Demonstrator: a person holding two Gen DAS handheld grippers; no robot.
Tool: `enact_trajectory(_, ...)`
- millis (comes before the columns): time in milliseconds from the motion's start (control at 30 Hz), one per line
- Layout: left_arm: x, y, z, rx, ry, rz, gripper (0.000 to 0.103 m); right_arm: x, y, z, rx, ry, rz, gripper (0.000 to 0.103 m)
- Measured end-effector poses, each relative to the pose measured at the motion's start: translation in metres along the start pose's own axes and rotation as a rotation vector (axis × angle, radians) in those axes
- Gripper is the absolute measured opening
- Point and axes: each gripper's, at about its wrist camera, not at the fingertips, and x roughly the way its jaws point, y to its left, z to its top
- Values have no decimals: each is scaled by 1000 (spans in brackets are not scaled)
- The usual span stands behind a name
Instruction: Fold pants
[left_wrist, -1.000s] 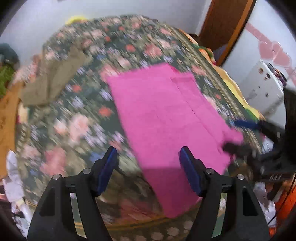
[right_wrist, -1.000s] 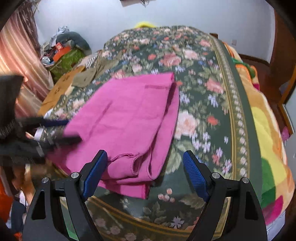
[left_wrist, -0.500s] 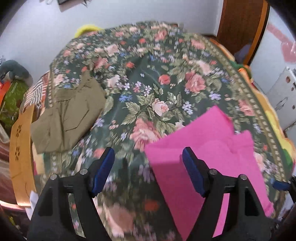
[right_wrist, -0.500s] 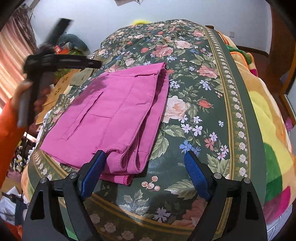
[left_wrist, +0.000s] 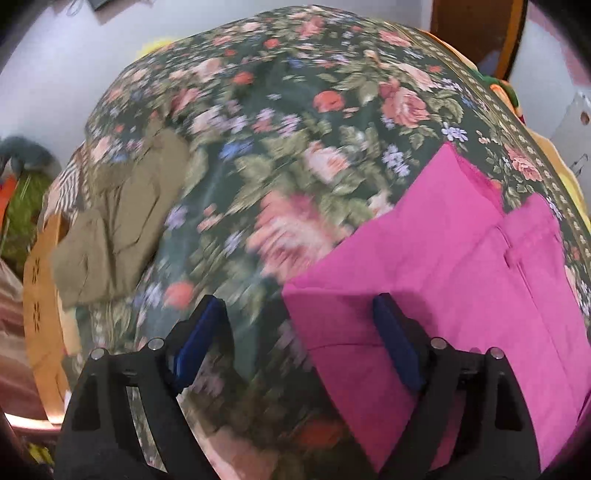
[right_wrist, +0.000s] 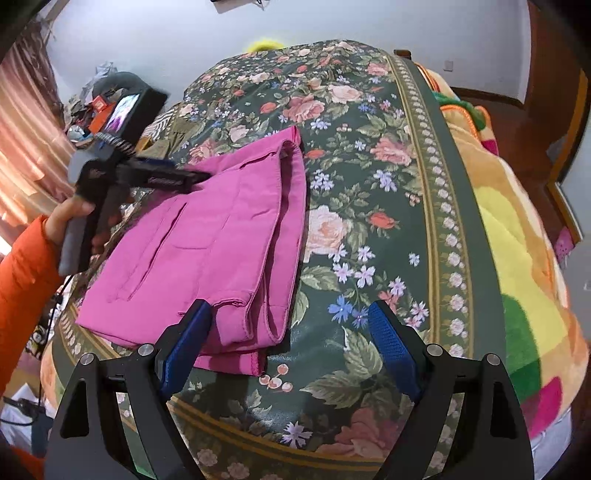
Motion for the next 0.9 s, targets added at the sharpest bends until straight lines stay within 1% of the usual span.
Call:
enact_trajectory(67, -7, 10, -12, -30, -4, -2, 85, -4, 2, 2, -9, -8, -4, 84)
enact_trajectory(167, -21, 29, -37, -102, 0, -24, 85, -11, 7, 3, -21, -20, -7, 84)
enact_trajectory(267, -34, 40, -59, -155, 1, -33, 85, -17, 15, 2, -35, -31, -4, 84)
enact_trajectory(333, -46, 42, -79, -187, -9, -47, 85, -20, 22, 0, -45, -37, 3, 84)
enact_trajectory(433, -61, 43, -103, -219, -14, -97, 85, -19, 30, -4, -59, -32, 16, 84)
enact_trajectory(600, -77, 39, -130, -268, -9, -149, 85, -6, 38, -9, -105, -8, -10, 84)
enact_trajectory(767, -86, 48, -147, -317, -45, -145, 86, 16, 24, -12, -81, 22, -57, 84)
enact_trajectory(800, -86, 53, -150, -335, -46, -139, 89, 19, 20, -12, -68, 30, -50, 85)
enact_trajectory(833, -85, 58, -153, -349, -47, -139, 89, 20, 15, -13, -54, 27, -31, 85)
enact_trajectory(867, -85, 63, -156, -364, -47, -137, 89, 20, 13, -14, -54, 15, -30, 85)
enact_trajectory(900, -84, 69, -159, -384, -36, -96, 89, 19, 13, -14, -62, 11, -39, 84)
